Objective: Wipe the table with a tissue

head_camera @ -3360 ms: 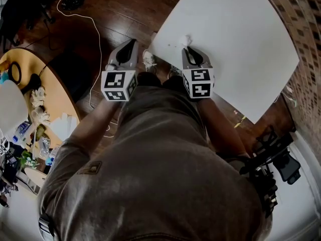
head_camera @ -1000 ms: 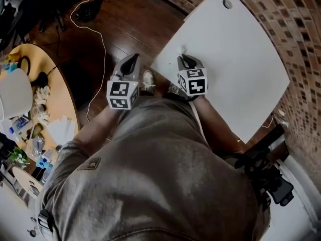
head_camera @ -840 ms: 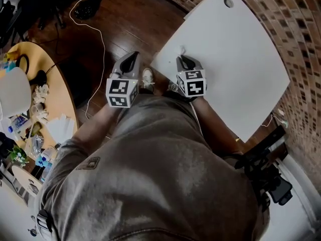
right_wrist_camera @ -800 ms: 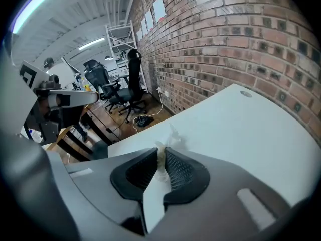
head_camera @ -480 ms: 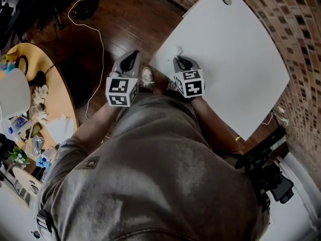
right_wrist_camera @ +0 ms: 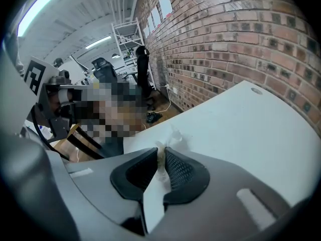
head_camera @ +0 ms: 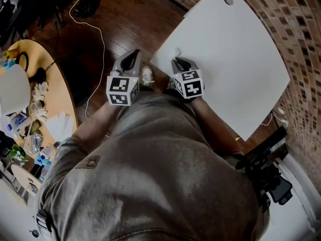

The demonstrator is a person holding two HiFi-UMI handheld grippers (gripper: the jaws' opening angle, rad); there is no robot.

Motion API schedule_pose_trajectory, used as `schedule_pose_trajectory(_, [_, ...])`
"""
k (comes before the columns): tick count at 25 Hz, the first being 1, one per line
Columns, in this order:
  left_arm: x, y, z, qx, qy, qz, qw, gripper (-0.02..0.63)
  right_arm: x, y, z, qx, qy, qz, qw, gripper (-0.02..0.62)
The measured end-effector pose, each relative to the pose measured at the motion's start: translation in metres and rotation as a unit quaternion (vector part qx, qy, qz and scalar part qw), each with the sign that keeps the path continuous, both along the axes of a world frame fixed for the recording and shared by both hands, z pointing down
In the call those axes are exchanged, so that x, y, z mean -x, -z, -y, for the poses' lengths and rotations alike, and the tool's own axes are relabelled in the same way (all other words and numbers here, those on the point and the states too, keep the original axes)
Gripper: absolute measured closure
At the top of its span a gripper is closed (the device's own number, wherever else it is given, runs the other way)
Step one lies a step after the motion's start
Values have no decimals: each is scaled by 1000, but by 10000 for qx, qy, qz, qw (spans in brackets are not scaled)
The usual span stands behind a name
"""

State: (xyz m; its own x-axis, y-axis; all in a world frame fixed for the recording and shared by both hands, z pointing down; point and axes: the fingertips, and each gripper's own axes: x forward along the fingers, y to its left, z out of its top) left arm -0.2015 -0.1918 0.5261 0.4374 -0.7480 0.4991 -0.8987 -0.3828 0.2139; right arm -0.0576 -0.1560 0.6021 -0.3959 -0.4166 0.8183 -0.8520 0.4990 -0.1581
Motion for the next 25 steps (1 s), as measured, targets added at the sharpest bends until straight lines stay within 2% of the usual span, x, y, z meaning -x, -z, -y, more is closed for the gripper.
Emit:
schedule_pose_trajectory(10, [3, -3, -7, 95, 98, -63, 9999, 604, 15, 0, -12, 101, 200, 100, 9997, 534])
schedule_pose_trajectory(20, [6, 0, -10, 41, 31, 131, 9999, 604, 42, 2, -20, 113, 443, 375, 9983, 534])
schedule_pose_trajectory(25, [7, 1, -11, 67, -27, 186, 9998, 604, 42, 2, -20, 87, 362, 430, 9984, 534])
